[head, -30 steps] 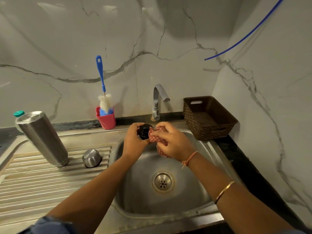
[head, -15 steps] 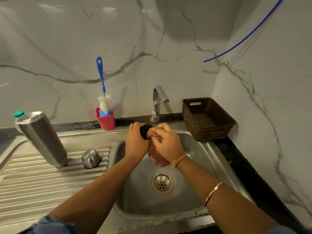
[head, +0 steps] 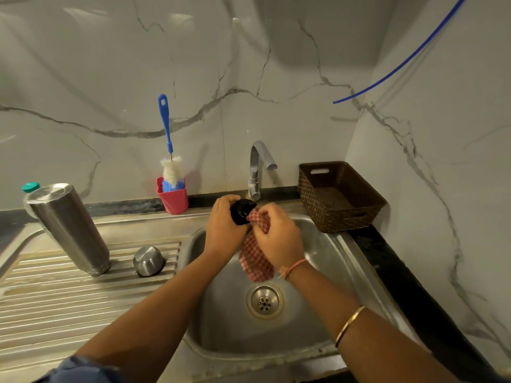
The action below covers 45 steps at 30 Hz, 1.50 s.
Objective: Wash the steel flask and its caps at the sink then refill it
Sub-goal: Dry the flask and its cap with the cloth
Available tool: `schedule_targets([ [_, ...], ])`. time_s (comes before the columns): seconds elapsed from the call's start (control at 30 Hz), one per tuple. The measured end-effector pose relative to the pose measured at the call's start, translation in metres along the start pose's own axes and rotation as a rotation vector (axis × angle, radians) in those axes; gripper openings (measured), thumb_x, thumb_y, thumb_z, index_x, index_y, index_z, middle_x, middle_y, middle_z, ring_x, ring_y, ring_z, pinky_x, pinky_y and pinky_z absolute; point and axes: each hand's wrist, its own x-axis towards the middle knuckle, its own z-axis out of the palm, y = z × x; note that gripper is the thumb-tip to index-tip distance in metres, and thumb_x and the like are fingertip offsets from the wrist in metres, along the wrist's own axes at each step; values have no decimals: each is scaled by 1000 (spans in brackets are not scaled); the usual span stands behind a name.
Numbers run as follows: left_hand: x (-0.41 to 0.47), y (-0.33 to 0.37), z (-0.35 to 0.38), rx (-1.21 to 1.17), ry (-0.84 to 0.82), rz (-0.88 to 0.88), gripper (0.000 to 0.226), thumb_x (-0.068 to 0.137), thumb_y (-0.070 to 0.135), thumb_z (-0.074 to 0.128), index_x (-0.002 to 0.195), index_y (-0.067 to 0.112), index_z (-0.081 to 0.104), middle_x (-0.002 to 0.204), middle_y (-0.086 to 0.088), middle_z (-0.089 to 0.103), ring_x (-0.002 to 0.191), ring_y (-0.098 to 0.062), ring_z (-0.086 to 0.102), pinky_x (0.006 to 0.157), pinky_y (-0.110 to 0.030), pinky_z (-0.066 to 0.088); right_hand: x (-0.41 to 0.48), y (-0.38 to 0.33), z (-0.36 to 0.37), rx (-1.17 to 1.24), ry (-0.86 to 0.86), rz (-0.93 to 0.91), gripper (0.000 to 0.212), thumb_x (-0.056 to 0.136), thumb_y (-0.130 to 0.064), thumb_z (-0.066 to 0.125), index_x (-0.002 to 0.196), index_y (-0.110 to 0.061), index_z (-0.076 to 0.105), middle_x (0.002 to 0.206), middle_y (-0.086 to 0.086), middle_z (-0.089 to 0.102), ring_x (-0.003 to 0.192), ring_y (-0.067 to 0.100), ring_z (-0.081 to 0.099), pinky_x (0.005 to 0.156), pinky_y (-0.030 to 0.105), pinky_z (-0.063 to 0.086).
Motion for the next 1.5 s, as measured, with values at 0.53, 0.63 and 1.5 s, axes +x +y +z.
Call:
schedule_targets([
  [0.53,-5,-8,7,4,8,82,13,88,8,59,96,12,50,96,-2,50,80,-13,49,74,-25,46,0,-23,6,79,-18,-21,18,87,-23,57,101,-14,66,106,0,57,87,13,58,80,25,50],
  [0.63,-8,-8,6,6,19,64,25,84,7,66,103,14,52,100,3,51,82,-2,49,72,-8,39,4,-10,3,98,-27,-21,18,87,-19,58,101,-11,66,108,2,57,89,14,59,80,25,50],
  [1.5,-4,-1,1,-1011,-234,-834,39,88,34,63,116,6,61,108,-11,68,100,-26,62,79,-36,48,6,-1,13,502,-1,465,25,85,-23,67,108,-16,61,101,-2,66,92,11,61,81,25,51],
])
